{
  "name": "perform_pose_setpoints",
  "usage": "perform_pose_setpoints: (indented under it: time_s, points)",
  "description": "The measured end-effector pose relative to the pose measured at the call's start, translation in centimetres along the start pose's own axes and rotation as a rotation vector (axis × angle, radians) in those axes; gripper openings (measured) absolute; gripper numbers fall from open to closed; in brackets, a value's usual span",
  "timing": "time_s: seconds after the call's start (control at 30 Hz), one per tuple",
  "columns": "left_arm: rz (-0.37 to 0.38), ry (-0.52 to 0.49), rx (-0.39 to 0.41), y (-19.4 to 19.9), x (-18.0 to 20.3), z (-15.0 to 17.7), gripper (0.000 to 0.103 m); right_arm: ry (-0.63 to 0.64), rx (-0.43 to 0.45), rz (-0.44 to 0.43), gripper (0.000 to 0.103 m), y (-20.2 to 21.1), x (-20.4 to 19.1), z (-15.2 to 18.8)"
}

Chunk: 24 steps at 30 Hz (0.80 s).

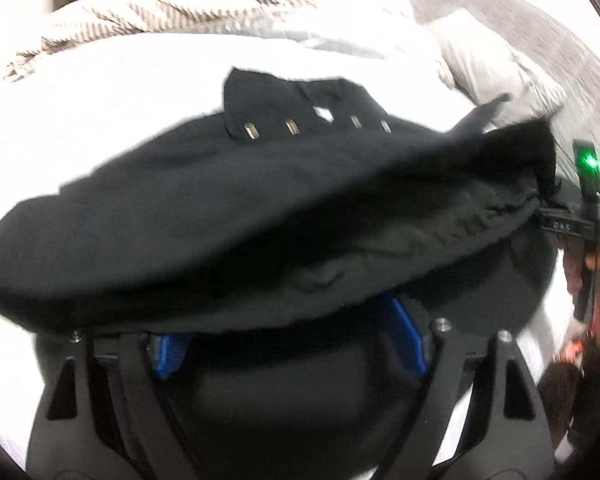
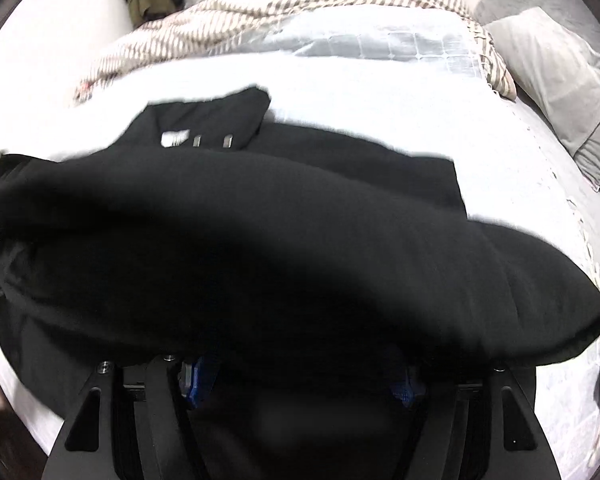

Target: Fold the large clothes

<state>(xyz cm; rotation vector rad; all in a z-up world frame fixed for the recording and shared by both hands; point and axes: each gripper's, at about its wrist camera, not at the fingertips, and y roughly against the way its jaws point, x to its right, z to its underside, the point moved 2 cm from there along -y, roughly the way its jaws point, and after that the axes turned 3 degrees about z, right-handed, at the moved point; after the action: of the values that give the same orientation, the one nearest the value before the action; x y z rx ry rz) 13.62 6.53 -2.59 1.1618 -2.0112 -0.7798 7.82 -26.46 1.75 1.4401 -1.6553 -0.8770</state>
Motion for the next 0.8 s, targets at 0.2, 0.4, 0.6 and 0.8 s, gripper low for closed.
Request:
perform_pose_setpoints:
  time_s: [0.2,0.4,0.6,0.8]
  points:
    - [-0.088,0.106,0.128,2.2,-2.6,-5.3,0.084,-0.146,0.108,-0.025,0.069,1.3,2.5,-5.8]
    - [-0.083,0.164,0.180,4.4,-3.7,-5.0,0.084,-0.275,0.159,-0.033,0.069,3.3,6.1,-5.7]
    - [-0.157,0.199,0.115,3.2,-4.8,-2.3,0.100,-0.304,0.108,0.039,0.070,2.7,7.8,-3.1]
    - [-0.261,0.248,0.036,2.3,-7.1,-0.8,0.101,-0.270,0.125,0.061,0.076,3.5,10.4,-0.3]
